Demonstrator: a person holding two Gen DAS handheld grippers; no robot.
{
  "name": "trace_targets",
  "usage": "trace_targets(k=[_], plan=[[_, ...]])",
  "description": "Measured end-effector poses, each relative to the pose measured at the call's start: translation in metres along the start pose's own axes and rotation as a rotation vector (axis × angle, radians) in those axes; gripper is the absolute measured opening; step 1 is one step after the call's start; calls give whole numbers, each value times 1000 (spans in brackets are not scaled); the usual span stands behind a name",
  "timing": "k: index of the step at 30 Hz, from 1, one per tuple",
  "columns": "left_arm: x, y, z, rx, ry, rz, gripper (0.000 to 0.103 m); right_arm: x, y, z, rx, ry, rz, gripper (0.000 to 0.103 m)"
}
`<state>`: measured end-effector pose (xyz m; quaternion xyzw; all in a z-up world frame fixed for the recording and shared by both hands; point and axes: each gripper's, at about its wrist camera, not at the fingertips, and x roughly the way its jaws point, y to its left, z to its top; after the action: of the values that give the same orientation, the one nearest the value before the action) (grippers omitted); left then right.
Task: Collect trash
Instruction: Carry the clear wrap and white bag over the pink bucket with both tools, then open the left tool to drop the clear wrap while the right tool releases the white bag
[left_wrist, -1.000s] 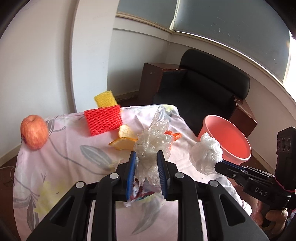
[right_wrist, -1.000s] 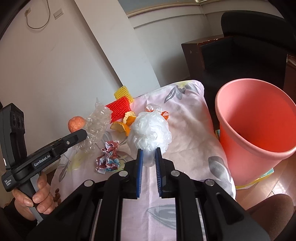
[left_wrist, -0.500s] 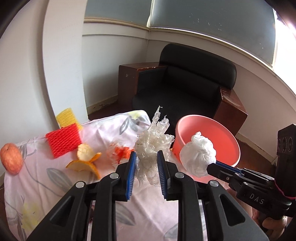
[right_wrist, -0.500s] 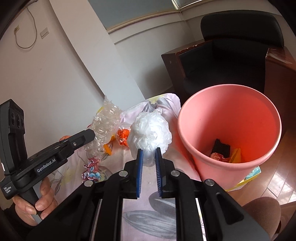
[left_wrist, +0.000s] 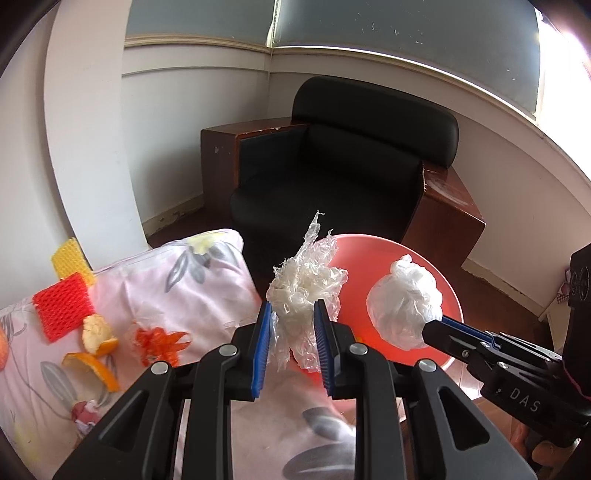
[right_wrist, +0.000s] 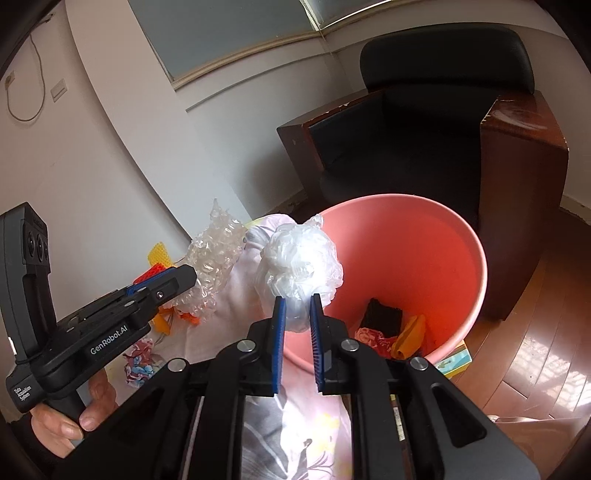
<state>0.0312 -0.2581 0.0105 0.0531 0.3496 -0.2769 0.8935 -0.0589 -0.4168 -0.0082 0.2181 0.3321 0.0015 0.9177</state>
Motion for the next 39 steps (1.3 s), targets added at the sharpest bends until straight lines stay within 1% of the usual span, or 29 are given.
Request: trace_targets(k=[8, 12, 17, 19, 25, 30, 33, 36, 37, 39], plan=[[36, -26, 4, 14, 37, -5, 22, 18, -23, 4, 28, 27, -36, 14], [52, -30, 4, 15, 57, -1, 22, 27, -34, 2, 42, 49, -44, 14], [62, -34, 6, 37, 53, 4, 22, 34, -41, 0, 61, 60, -49, 14], [63, -36, 8, 35, 50, -5, 22, 36, -45, 1, 65, 62, -54, 14], [65, -42, 12, 19, 43, -64, 22, 37, -49, 2, 72, 57, -74, 14], [71, -49, 10, 27, 56, -77, 23, 36, -56, 3, 88, 52, -103, 14], [70, -50, 8, 26, 56, -69, 24, 36, -59, 3, 98, 55, -111, 14], [69, -50, 9, 24, 54, -61, 35, 37, -60, 4, 116, 57, -124, 14], [68, -50, 9, 23, 52, -59, 36, 37, -60, 3, 119, 57, -124, 15], [65, -49, 9, 19, 47, -57, 37, 36, -60, 3, 125, 54, -122, 20]])
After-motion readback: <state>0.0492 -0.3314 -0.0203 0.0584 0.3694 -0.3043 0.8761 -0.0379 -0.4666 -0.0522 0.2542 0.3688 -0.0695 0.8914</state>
